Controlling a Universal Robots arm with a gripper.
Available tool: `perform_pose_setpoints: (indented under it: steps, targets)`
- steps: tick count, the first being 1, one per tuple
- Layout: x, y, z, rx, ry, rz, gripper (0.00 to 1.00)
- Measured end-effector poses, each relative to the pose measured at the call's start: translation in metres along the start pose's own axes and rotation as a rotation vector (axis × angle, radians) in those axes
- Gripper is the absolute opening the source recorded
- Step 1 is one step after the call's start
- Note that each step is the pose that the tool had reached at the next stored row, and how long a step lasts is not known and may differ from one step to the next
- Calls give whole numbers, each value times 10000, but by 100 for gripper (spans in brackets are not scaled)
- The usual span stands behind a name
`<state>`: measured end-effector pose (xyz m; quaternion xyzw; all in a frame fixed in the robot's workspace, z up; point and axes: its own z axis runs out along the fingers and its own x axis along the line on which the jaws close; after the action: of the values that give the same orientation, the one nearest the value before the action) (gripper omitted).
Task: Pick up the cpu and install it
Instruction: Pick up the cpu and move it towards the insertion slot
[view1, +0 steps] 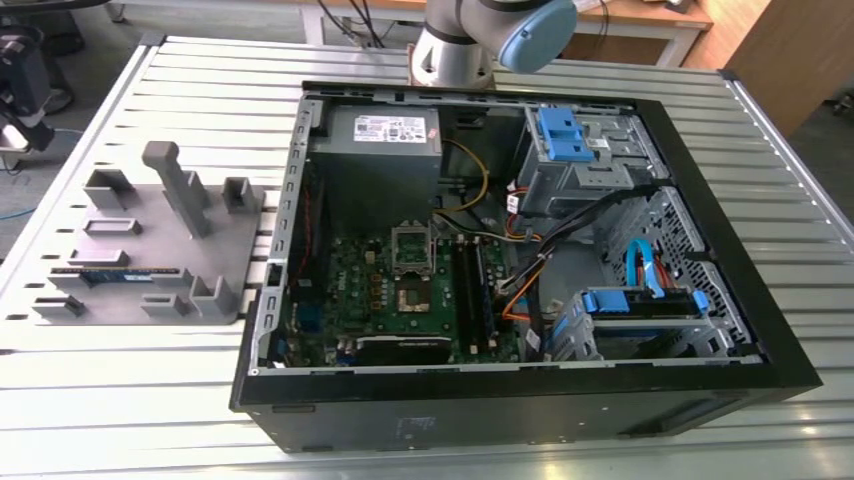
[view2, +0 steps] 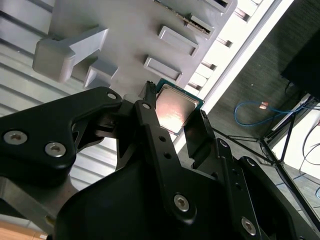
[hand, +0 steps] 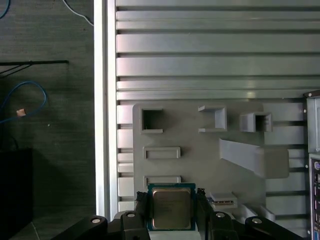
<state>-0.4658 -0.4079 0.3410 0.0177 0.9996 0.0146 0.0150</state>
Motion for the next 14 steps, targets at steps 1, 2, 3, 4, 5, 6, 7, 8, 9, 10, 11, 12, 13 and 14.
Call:
perform_pose_setpoints:
  steps: [1, 2, 3, 4, 5, 6, 7, 8, 9, 10, 11, 12, 13, 14]
  targets:
    - [0, 0, -3, 0, 0, 0, 47]
    - [0, 0, -8, 0, 0, 0, 47]
    - [0, 0, -11, 0, 0, 0, 47]
    - [0, 0, -16, 0, 0, 0, 47]
    - [-1, 1, -20, 0, 1, 0, 47]
    - [-1, 1, -25, 0, 1, -1, 47]
    - [-1, 1, -30, 1, 1, 0, 47]
    - [-1, 1, -34, 0, 0, 0, 47]
    - [-1, 1, -38, 0, -1, 0, 47]
    - [-1, 1, -42, 0, 0, 0, 47]
    - [-1, 1, -47, 0, 0, 0, 47]
    - [-2, 2, -51, 0, 1, 0, 47]
    - [-1, 2, -54, 0, 0, 0, 47]
    - [-2, 2, -58, 0, 0, 0, 47]
